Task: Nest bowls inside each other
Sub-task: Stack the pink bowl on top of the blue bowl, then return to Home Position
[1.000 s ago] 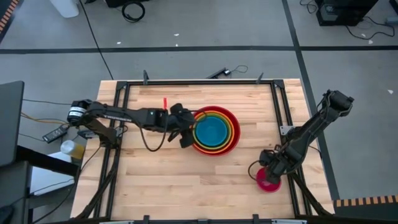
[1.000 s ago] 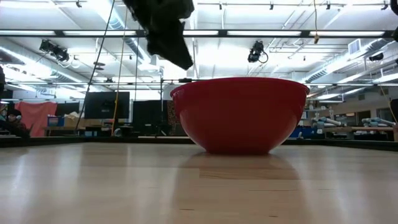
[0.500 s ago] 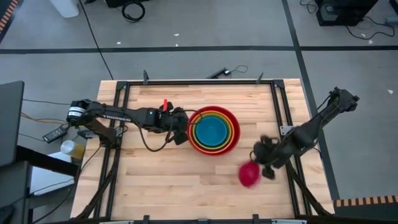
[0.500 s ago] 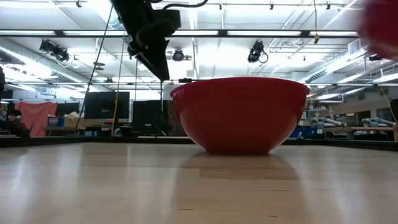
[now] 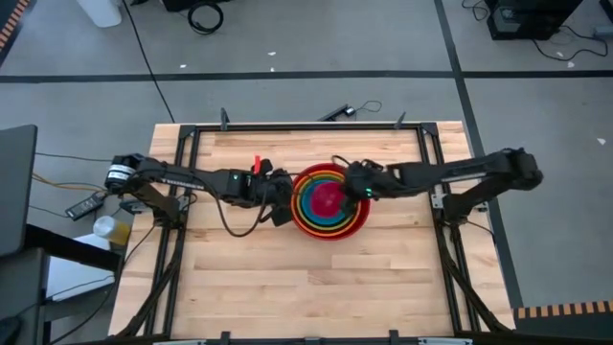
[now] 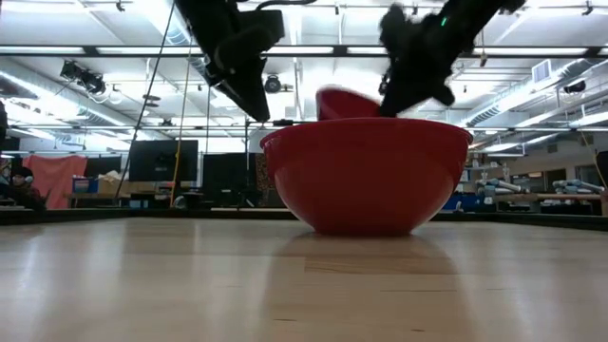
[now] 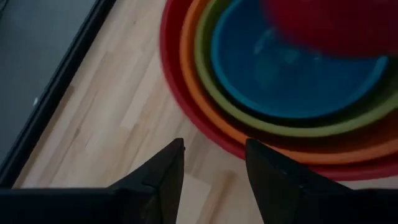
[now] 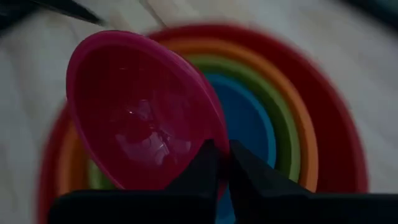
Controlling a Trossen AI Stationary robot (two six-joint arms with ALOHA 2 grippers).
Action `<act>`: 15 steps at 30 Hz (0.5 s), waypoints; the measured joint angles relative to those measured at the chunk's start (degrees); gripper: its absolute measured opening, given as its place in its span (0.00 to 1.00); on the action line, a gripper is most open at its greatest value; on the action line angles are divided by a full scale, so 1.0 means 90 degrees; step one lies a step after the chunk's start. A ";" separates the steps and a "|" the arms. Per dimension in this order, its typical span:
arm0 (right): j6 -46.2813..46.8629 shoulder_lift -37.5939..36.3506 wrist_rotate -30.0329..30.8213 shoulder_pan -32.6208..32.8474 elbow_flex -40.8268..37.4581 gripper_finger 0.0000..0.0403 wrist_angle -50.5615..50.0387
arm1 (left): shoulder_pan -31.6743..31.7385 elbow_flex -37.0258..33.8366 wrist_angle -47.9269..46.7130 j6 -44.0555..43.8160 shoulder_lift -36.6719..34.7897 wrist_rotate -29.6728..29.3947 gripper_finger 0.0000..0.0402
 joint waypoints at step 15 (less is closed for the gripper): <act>-0.0086 0.0598 -0.0708 -0.0518 -0.0007 0.32 0.0043 | -0.0301 -0.0924 0.0586 -0.0031 0.0023 0.0002 0.43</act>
